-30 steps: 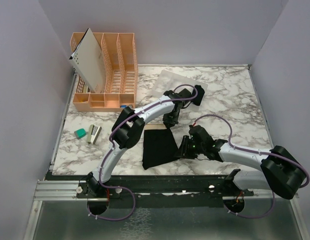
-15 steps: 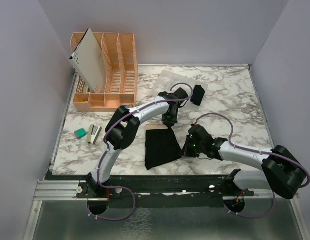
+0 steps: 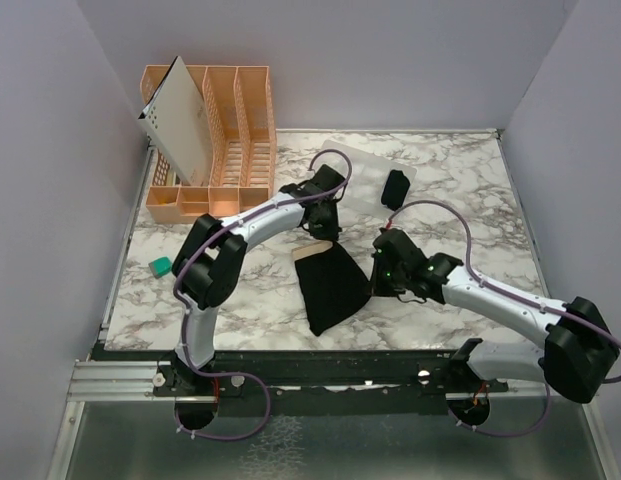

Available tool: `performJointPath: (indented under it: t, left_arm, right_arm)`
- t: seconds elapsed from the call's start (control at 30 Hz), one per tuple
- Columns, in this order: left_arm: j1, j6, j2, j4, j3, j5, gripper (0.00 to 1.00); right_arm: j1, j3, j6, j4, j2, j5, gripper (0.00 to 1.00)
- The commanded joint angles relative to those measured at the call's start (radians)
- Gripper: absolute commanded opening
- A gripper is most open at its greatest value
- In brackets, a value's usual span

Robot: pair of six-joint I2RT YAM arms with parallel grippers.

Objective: Roll the underwear
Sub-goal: Fold the underwear at the center of the board.

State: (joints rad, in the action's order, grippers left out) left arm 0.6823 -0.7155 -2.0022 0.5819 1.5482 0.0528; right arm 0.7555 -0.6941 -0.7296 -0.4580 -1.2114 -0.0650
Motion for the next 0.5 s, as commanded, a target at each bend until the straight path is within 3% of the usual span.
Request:
performJointPath:
  t: [0.0, 0.47]
  left_arm:
    - [-0.013, -0.039, 0.062, -0.122, -0.068, 0.059, 0.00]
    - [-0.149, -0.082, 0.315, -0.367, -0.409, 0.138, 0.00]
  right_arm:
    - [0.056, -0.121, 0.082, -0.156, -0.041, -0.095, 0.00]
    - [0.338, -0.384, 0.014, -0.350, -0.278, -0.383, 0.00]
